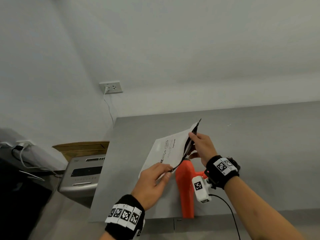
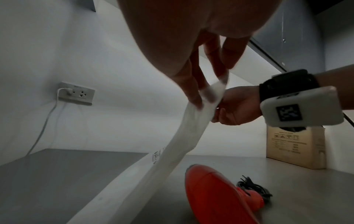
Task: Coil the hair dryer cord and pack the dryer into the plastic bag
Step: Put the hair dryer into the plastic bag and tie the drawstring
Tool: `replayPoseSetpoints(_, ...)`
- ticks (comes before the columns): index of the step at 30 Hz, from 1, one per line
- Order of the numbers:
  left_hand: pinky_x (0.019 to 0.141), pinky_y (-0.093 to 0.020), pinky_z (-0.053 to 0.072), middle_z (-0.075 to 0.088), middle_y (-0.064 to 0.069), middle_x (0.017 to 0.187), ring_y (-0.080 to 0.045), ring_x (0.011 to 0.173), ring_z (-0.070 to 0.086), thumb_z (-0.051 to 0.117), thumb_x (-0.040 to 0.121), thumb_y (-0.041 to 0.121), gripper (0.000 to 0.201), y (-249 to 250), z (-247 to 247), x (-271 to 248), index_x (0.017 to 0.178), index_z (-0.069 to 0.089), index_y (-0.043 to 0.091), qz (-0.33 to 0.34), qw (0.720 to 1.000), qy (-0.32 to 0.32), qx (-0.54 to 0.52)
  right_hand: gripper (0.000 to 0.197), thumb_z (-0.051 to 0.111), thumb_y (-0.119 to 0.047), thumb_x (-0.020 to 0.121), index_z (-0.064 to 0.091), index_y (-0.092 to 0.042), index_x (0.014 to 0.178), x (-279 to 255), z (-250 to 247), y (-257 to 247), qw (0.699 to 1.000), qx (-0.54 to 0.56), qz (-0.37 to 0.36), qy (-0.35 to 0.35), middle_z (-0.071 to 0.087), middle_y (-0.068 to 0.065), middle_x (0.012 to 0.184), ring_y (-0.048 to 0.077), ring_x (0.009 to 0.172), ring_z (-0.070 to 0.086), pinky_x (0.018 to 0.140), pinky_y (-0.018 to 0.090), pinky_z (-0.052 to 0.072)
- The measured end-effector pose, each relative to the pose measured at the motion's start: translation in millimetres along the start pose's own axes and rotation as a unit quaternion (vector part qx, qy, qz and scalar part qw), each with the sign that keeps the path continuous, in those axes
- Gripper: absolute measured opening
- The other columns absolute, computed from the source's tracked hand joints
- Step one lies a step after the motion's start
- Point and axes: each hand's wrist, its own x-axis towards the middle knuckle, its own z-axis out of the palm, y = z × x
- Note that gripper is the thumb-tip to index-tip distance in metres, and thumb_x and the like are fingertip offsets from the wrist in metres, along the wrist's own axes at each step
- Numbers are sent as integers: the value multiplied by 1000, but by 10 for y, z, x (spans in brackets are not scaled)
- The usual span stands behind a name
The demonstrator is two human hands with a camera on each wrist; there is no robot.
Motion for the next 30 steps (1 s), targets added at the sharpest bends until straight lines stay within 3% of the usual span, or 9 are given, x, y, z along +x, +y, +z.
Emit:
replayPoseSetpoints(2, 85, -32, 57, 72, 15, 97, -7, 97, 68, 51, 99, 42, 26, 4, -84, 36, 96, 72, 28, -40, 998, -54, 1, 37, 52, -32, 101, 68, 0, 95, -13, 3, -40, 999, -32, -39, 0, 69, 12, 76, 26, 60, 66, 47, 32, 53)
replayPoseSetpoints(5, 81, -40, 60, 73, 18, 90, -2, 88, 69, 47, 94, 59, 41, 39, -270, 246, 91, 72, 28, -98, 995, 0, 8, 38, 49, -34, 102, 68, -4, 88, -155, 98, -115, 991, -83, -90, -52, 68, 7, 75, 23, 63, 66, 49, 35, 54)
replayPoseSetpoints(9, 75, -26, 58, 70, 14, 87, -1, 81, 66, 59, 93, 54, 25, 224, -322, 612, 97, 65, 30, -104, 993, 28, 56, 39, 49, -25, 102, 60, -14, 67, -447, 313, -120, 972, -127, -144, -133, 59, -4, 58, 15, 53, 57, 49, 36, 49)
replayPoseSetpoints(11, 74, -31, 58, 69, 10, 84, -7, 77, 66, 58, 95, 51, 25, 239, -263, 693, 95, 64, 26, -96, 991, 10, 87, 39, 47, -24, 103, 61, -12, 68, -495, 333, -97, 975, -103, -137, -140, 58, -1, 61, 16, 54, 57, 48, 32, 49)
replayPoseSetpoints(15, 70, -44, 56, 62, 4, 70, -20, 68, 63, 56, 97, 38, 22, 168, -144, 688, 85, 59, 19, -92, 990, -15, 106, 42, 50, -26, 99, 58, -2, 66, -491, 257, -52, 974, -124, -140, -130, 57, 4, 62, 19, 58, 54, 59, 37, 49)
replayPoseSetpoints(19, 59, -39, 49, 52, 4, 59, -25, 59, 55, 49, 95, 35, 23, 135, -162, 704, 76, 48, 21, -82, 977, 1, 196, 44, 52, -19, 94, 49, -12, 51, -371, 143, -27, 975, -175, -131, -42, 48, -4, 47, 19, 45, 46, 43, 37, 46)
replayPoseSetpoints(22, 61, -35, 51, 58, 3, 65, -23, 64, 60, 48, 95, 38, 20, 65, -344, 745, 81, 50, 23, -95, 967, 8, 238, 41, 49, -25, 93, 47, -4, 57, -235, -13, 26, 957, -256, -131, -25, 48, 4, 51, 23, 48, 47, 50, 47, 51)
replayPoseSetpoints(27, 64, -37, 52, 58, 4, 69, -23, 67, 60, 46, 98, 38, 19, 62, -525, 753, 85, 49, 25, -66, 954, -24, 292, 45, 42, -33, 99, 41, -14, 58, -162, -126, 102, 904, -399, -150, -30, 51, 0, 58, 28, 64, 52, 59, 37, 36)
replayPoseSetpoints(30, 63, -37, 51, 56, 5, 69, -23, 66, 59, 46, 99, 37, 19, 36, -612, 739, 84, 48, 25, -65, 950, -10, 306, 45, 42, -35, 99, 45, -15, 58, -112, -234, 136, 909, -397, -127, -16, 53, 0, 60, 28, 62, 55, 62, 38, 45)
